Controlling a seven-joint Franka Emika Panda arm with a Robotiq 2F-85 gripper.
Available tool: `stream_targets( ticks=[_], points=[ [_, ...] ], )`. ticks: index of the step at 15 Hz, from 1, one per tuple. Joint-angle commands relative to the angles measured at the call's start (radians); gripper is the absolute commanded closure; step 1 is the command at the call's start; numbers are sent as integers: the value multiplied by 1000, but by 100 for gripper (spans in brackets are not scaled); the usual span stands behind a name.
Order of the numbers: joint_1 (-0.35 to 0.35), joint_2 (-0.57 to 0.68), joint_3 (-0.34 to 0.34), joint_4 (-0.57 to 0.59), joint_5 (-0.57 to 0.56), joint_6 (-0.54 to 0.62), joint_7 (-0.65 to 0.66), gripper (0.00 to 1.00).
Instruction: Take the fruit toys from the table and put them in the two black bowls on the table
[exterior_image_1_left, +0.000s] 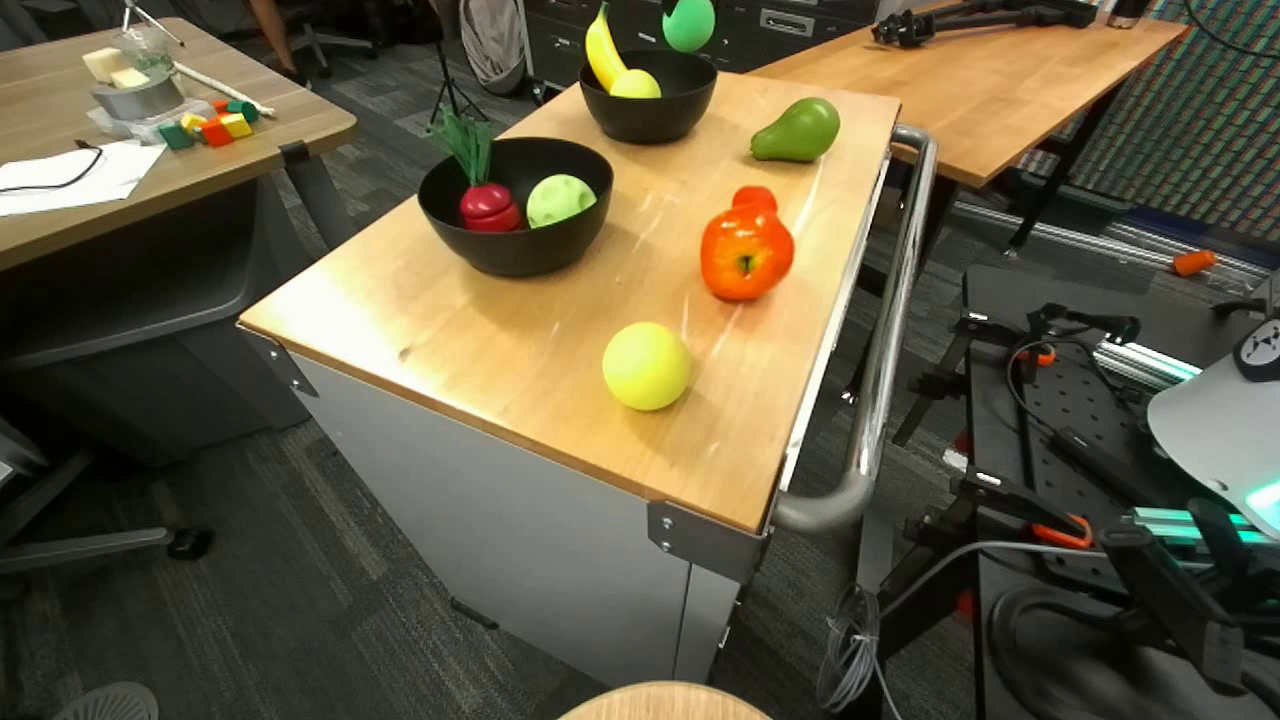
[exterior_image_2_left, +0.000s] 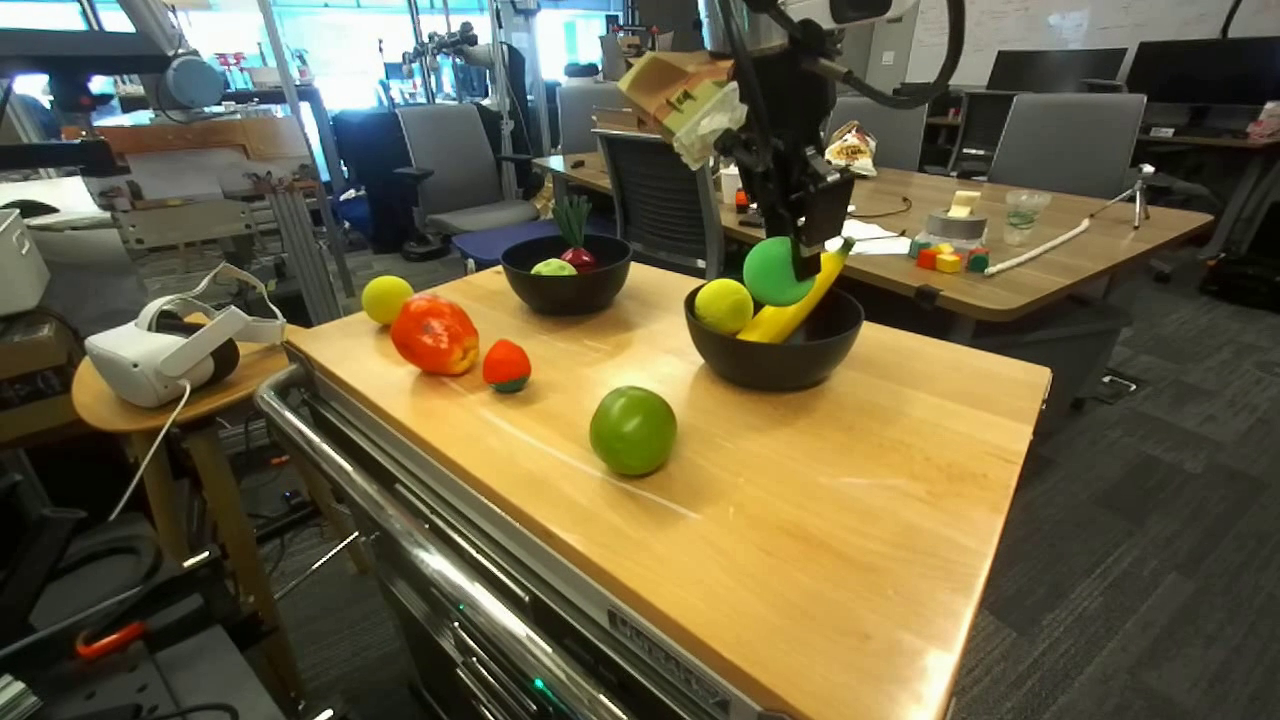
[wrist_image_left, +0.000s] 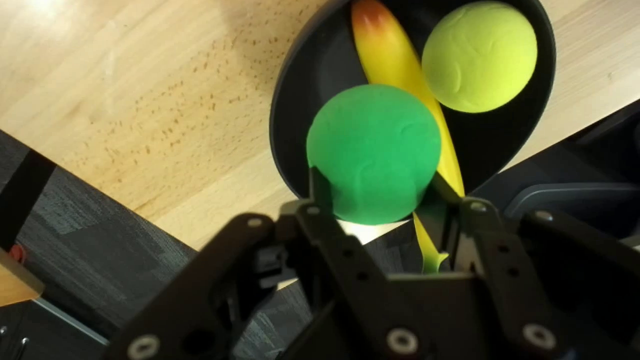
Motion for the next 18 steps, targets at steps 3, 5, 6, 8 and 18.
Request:
stream_targets(
  ticks=[3, 5, 6, 8, 18],
  points=[
    [-29, -74, -13, -11, 45, -82, -80, 8],
    [-42, -108, -17, -32, 80, -91, -106, 0],
    [-43, -116, -22, -36, 80, -88, -104, 0],
    [-47, -142, -25, -43, 102, -116, -113, 0],
    [-88, -257, -92, -200, 57, -482, -180, 0]
  ],
)
